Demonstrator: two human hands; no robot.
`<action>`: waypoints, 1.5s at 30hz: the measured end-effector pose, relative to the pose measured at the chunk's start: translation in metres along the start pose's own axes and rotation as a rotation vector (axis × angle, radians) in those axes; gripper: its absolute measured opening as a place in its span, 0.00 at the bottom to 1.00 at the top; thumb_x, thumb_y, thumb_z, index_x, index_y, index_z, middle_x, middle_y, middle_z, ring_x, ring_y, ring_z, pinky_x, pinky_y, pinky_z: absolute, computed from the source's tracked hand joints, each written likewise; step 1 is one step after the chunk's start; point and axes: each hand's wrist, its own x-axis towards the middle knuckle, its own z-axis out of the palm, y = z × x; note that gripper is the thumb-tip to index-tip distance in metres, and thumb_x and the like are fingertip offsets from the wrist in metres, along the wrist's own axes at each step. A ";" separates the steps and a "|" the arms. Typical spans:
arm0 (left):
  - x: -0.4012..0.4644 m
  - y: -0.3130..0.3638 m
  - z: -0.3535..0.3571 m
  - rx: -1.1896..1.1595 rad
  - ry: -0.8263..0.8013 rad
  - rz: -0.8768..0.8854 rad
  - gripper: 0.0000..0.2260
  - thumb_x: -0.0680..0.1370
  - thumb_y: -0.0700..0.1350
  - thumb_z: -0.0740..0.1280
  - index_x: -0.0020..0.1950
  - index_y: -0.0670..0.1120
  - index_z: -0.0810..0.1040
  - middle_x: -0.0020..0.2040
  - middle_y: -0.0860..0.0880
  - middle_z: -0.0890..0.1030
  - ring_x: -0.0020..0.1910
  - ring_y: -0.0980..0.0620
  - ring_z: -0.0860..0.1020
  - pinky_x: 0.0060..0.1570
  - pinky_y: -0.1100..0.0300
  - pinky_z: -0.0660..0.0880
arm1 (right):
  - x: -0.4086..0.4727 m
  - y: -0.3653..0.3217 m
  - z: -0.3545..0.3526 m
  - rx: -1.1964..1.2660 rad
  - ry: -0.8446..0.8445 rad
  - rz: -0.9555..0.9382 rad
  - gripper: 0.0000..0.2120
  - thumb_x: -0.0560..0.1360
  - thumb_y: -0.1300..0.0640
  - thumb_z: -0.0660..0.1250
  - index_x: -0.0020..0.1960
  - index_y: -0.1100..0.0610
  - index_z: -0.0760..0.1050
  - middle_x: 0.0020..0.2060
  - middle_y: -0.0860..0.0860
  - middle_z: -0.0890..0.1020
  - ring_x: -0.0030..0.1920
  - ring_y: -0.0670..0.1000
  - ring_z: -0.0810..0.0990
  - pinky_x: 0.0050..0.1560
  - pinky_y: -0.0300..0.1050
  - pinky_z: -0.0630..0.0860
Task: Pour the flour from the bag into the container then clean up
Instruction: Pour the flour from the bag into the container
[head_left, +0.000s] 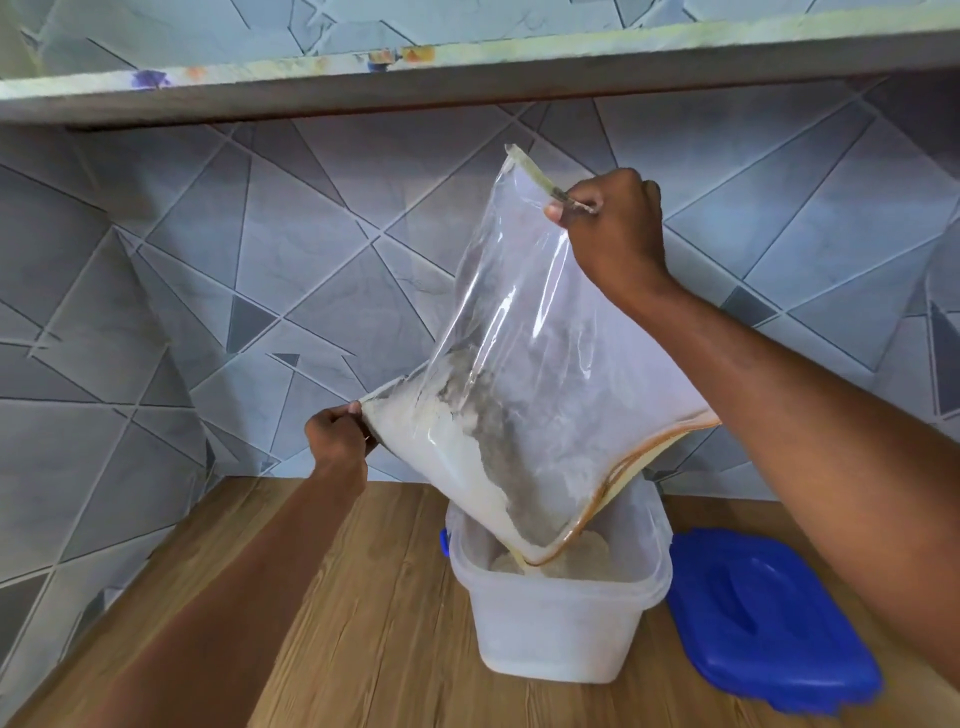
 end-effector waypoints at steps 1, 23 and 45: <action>0.002 0.001 0.001 0.000 -0.005 0.010 0.12 0.78 0.29 0.55 0.47 0.40 0.76 0.52 0.38 0.80 0.48 0.41 0.79 0.44 0.51 0.82 | 0.000 0.002 -0.001 0.007 0.025 0.021 0.18 0.76 0.51 0.71 0.32 0.59 0.74 0.32 0.51 0.74 0.47 0.55 0.68 0.44 0.49 0.69; 0.008 0.017 0.030 0.005 -0.039 0.053 0.14 0.77 0.29 0.54 0.45 0.42 0.77 0.46 0.40 0.78 0.41 0.44 0.76 0.44 0.51 0.82 | 0.004 0.037 -0.018 0.064 -0.001 -0.053 0.21 0.74 0.52 0.73 0.32 0.65 0.73 0.25 0.50 0.64 0.37 0.54 0.65 0.37 0.44 0.63; 0.002 0.035 0.027 0.020 -0.041 0.107 0.14 0.79 0.30 0.57 0.40 0.45 0.75 0.45 0.41 0.78 0.43 0.43 0.76 0.48 0.44 0.82 | 0.007 0.047 -0.021 0.106 0.110 -0.011 0.21 0.73 0.52 0.74 0.28 0.60 0.70 0.24 0.50 0.65 0.38 0.53 0.66 0.39 0.44 0.66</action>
